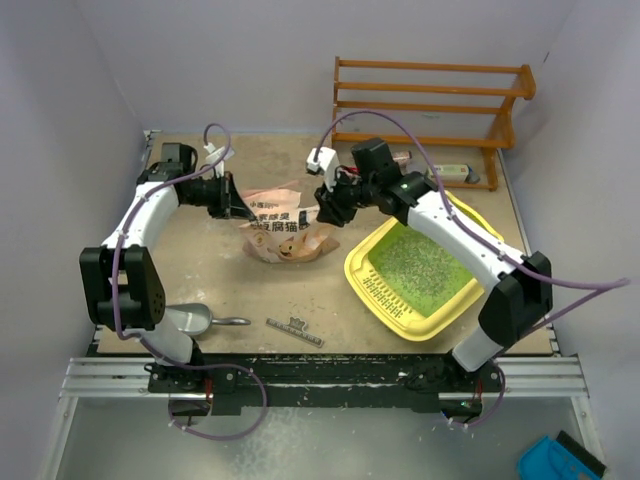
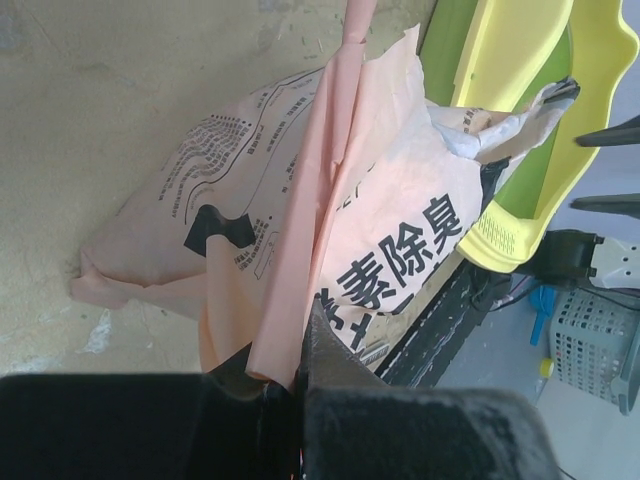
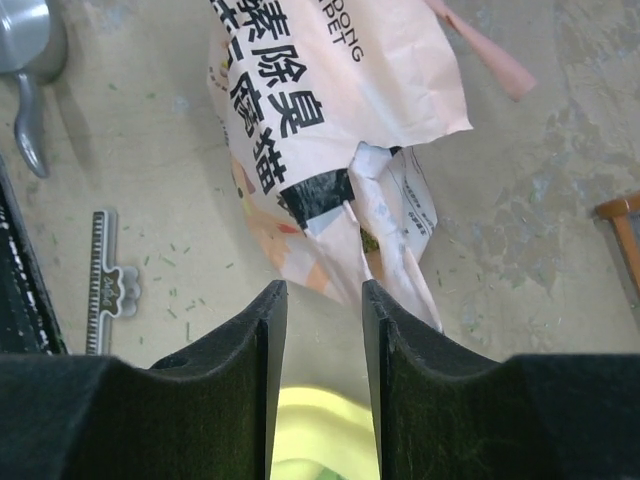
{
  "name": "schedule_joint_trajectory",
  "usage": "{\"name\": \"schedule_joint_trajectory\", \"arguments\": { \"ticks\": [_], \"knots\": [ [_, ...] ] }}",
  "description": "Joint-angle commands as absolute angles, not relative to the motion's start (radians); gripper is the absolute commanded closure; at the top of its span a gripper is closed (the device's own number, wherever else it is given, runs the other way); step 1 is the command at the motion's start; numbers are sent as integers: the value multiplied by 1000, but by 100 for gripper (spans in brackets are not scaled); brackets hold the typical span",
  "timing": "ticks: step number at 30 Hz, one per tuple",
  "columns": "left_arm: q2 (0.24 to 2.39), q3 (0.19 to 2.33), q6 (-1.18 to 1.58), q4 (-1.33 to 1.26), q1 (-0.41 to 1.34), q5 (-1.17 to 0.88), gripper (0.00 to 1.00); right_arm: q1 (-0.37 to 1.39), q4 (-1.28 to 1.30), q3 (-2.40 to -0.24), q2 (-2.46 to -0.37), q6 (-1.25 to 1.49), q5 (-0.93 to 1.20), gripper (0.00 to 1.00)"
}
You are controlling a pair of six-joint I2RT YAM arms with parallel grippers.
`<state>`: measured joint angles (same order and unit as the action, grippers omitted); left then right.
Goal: Fill the litter box with clean litter
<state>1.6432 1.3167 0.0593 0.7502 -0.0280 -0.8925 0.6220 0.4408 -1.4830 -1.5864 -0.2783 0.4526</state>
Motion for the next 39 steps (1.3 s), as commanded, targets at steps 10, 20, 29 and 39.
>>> {"name": "schedule_joint_trajectory", "arguments": {
  "ticks": [10, 20, 29, 39],
  "knots": [
    [1575, 1328, 80, 723, -46, -888, 100, 776, 511, -1649, -1753, -446, 270, 60],
    [1564, 1275, 88, 691, -46, -901, 100, 789, 401, -1615, -1797, -475, 179, 53],
    [1558, 1281, 103, 677, -45, -911, 100, 788, 484, -1653, -1830, -547, 198, 31],
    [1543, 1299, 102, 670, -45, -887, 89, 787, 548, -1649, -1865, -643, 194, 42]
  ]
}}
